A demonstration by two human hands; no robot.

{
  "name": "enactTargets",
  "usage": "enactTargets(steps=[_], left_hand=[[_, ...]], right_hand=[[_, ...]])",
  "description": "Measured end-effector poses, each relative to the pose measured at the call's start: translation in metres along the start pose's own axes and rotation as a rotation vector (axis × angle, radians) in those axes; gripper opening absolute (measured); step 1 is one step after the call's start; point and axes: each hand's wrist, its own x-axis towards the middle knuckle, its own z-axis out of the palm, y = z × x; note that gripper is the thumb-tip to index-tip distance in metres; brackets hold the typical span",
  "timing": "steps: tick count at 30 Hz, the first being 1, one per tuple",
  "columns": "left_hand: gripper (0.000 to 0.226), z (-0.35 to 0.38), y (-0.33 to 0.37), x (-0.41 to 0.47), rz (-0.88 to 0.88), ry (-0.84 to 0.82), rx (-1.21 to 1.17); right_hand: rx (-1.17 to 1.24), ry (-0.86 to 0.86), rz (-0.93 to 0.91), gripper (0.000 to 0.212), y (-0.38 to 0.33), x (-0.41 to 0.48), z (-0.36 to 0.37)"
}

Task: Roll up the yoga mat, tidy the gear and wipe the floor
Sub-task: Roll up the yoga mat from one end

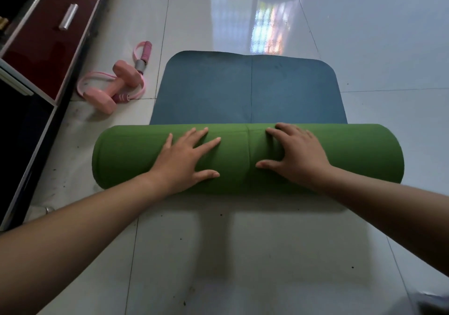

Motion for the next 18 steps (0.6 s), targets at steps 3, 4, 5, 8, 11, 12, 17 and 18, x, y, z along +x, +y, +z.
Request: enactTargets(steps=[3, 4, 5, 8, 11, 12, 17, 18], left_hand=[[0.097, -0.005, -0.007, 0.014, -0.026, -0.068, 0.027], [0.103, -0.005, -0.009, 0.018, -0.036, -0.087, 0.024], [0.109, -0.005, -0.011, 0.02, -0.035, -0.104, 0.039], [0.121, -0.001, -0.013, 0.022, -0.024, -0.126, 0.093], [0.118, 0.0, -0.016, 0.024, -0.018, -0.115, 0.066], [0.116, 0.0, -0.017, 0.025, -0.013, -0.111, 0.059], [0.11, 0.006, -0.018, 0.024, 0.013, -0.088, 0.063], [0.109, 0.007, -0.019, 0.023, 0.018, -0.083, 0.061]], right_hand=[[0.003, 0.051, 0.009, 0.079, 0.001, 0.008, 0.002], [-0.009, 0.041, -0.004, 0.077, 0.002, 0.01, 0.003], [-0.02, 0.023, -0.015, 0.076, 0.003, 0.012, 0.003], [-0.047, -0.05, -0.051, 0.082, 0.007, 0.013, 0.005], [-0.073, -0.154, -0.094, 0.102, 0.014, 0.009, 0.005], [-0.102, -0.184, -0.112, 0.109, 0.016, 0.008, 0.005], [-0.302, -0.204, -0.203, 0.123, 0.022, 0.009, 0.01], [-0.298, -0.194, -0.205, 0.121, 0.022, 0.009, 0.009]])
